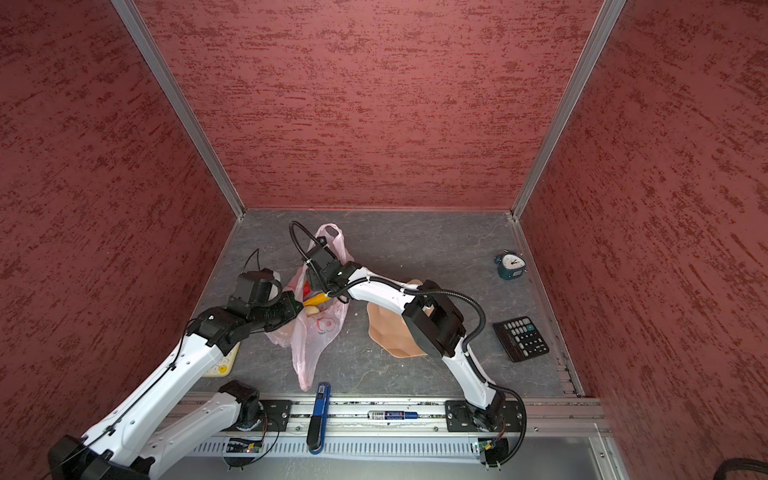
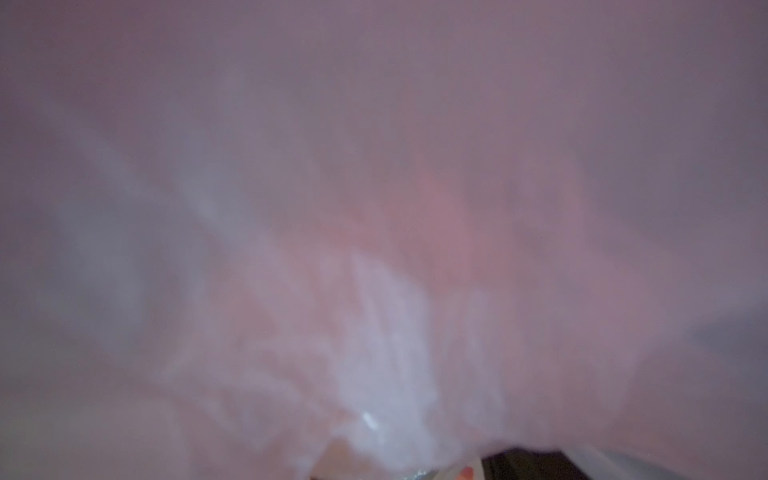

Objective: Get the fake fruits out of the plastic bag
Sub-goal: 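Reach deeper into the bag with the right gripper and grasp the green fruit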

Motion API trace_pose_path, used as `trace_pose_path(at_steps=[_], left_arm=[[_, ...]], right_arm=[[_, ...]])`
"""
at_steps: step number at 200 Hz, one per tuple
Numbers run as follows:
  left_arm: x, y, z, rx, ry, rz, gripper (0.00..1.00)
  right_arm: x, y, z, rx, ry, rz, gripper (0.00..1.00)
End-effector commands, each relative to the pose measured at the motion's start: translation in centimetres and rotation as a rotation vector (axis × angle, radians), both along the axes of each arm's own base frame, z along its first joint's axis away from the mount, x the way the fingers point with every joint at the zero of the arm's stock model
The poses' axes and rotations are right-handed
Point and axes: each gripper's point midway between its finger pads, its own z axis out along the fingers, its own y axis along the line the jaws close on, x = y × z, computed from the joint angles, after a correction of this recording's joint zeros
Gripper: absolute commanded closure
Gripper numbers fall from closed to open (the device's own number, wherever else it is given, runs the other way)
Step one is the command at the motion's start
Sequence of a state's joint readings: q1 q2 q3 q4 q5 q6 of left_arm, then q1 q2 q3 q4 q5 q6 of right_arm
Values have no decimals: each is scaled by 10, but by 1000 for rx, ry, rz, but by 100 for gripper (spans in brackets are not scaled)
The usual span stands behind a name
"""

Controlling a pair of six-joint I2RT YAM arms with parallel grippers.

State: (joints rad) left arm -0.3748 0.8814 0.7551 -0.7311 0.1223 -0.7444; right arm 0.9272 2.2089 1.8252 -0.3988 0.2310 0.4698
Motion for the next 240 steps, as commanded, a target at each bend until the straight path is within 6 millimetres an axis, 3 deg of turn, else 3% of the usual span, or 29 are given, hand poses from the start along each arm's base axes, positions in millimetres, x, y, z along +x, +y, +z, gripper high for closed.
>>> trace_pose_path(at_steps=[1, 71, 175, 240], left_arm=[[5, 5, 3, 11, -37, 17, 100], [24, 2, -3, -4, -76, 26, 100], [21, 0, -12, -13, -53, 21, 100], [22, -1, -17, -13, -40, 18, 100]], right_arm=[[13, -9, -3, -36, -21, -46, 24], [21, -15, -27, -63, 9, -65, 16], [27, -13, -53, -56, 65, -63, 13], [30, -9, -53, -14, 70, -41, 25]])
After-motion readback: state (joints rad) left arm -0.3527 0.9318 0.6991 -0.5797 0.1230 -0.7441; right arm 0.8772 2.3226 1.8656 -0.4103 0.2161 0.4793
